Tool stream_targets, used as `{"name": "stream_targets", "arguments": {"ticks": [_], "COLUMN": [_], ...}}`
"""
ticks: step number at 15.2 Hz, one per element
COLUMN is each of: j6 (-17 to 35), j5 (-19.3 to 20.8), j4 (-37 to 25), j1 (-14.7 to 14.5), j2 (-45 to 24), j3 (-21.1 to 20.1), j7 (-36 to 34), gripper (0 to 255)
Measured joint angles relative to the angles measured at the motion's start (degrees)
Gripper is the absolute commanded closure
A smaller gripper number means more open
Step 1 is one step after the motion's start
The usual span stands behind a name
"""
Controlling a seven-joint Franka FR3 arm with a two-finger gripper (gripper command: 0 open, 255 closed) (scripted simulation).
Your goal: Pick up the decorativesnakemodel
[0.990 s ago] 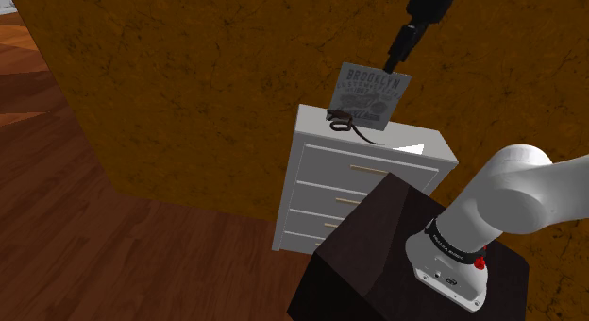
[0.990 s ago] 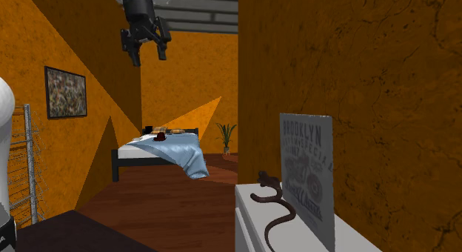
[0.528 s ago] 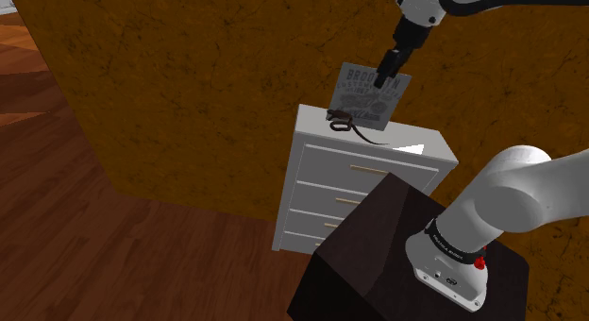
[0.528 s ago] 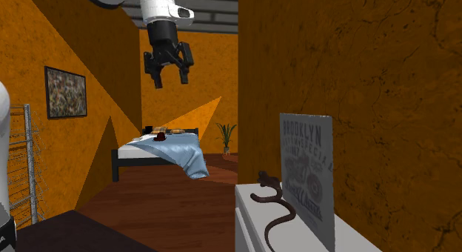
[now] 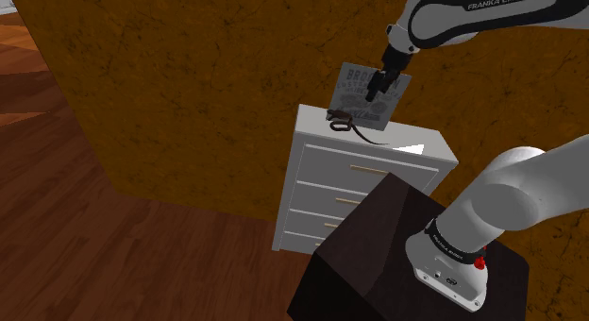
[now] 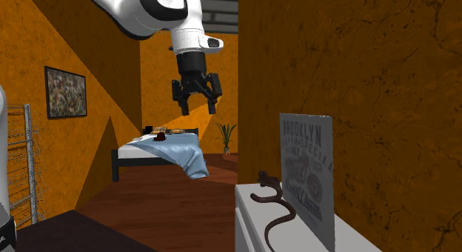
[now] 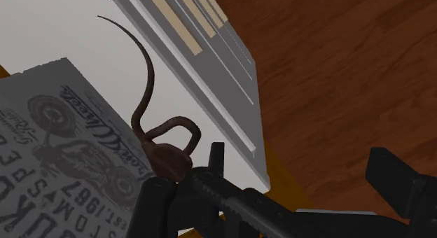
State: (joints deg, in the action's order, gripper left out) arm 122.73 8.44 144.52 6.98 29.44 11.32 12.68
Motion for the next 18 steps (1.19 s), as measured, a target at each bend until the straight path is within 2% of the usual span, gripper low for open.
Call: {"name": "stream_targets", "arguments": {"ticks": [6, 10, 15, 18], "j6": [9.54, 16.22, 22.33, 25.39], "j5": [-0.90, -3.38, -9.86, -15.70], "j4": [-0.52, -1.70, -5.23, -8.18], "j1": [1.22, 1.70, 2.30, 3.68], "j2": [-10.16, -18.31, -28.92, -35.95], "j3": [4.60, 8.02, 11.14, 11.74], "j7": [2.70, 6.10, 12.17, 17.23], "gripper": [0, 0, 0, 0]}}
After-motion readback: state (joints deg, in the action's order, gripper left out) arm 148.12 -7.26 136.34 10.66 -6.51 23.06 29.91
